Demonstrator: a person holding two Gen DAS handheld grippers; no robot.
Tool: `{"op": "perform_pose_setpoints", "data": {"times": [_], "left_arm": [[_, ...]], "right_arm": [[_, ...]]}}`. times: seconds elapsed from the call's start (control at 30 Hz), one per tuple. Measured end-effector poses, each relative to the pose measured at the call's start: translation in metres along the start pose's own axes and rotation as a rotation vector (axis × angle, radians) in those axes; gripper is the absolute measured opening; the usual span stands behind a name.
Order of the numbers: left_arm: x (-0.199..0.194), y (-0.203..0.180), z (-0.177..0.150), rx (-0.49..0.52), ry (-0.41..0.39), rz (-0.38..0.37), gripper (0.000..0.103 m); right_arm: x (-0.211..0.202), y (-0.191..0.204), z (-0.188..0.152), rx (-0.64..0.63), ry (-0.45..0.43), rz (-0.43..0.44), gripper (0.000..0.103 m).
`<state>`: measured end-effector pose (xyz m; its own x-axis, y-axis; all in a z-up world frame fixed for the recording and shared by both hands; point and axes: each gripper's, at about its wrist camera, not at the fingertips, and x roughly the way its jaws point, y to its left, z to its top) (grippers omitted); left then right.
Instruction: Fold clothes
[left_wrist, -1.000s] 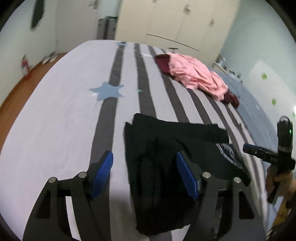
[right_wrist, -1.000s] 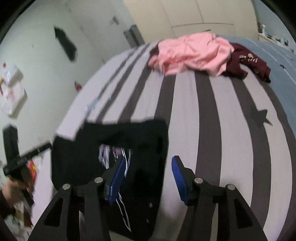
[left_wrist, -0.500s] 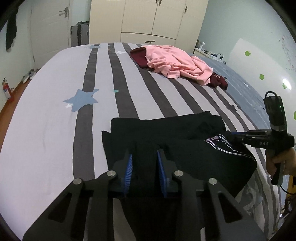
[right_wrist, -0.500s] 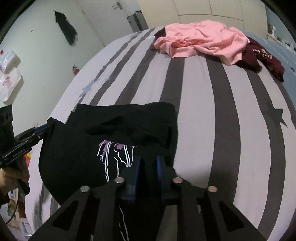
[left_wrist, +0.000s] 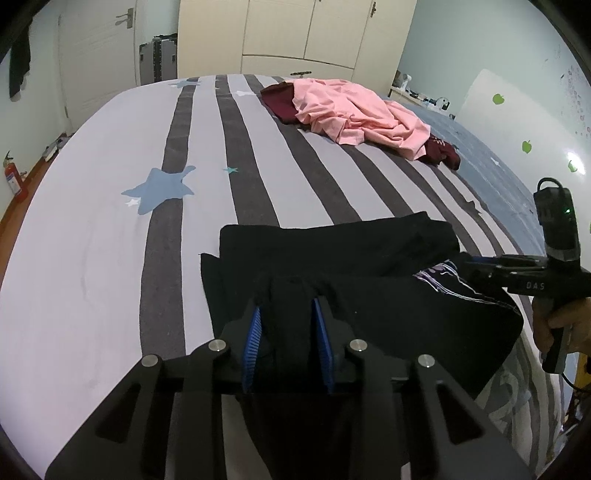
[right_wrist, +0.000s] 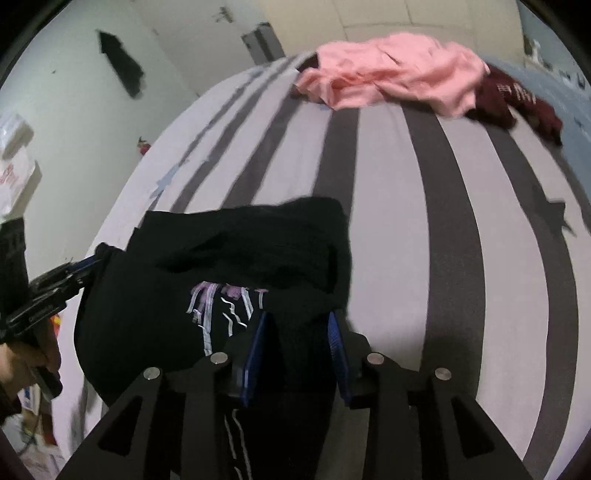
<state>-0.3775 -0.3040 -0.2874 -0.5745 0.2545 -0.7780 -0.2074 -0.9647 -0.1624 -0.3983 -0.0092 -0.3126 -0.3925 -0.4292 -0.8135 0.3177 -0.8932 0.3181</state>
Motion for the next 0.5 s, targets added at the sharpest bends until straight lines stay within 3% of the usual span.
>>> {"op": "perform_pose_setpoints", "data": {"times": [0.13, 0.5], "left_arm": [[-0.001, 0.0, 0.0, 0.003, -0.007, -0.001, 0.018], [-0.041, -0.007, 0.006, -0.027, -0.082, 0.045, 0.011]], "right_arm": [[0.001, -0.003, 0.0, 0.006, -0.011, -0.008, 0.012], [-0.063, 0.023, 0.003, -0.056, -0.205, -0.079, 0.008]]}}
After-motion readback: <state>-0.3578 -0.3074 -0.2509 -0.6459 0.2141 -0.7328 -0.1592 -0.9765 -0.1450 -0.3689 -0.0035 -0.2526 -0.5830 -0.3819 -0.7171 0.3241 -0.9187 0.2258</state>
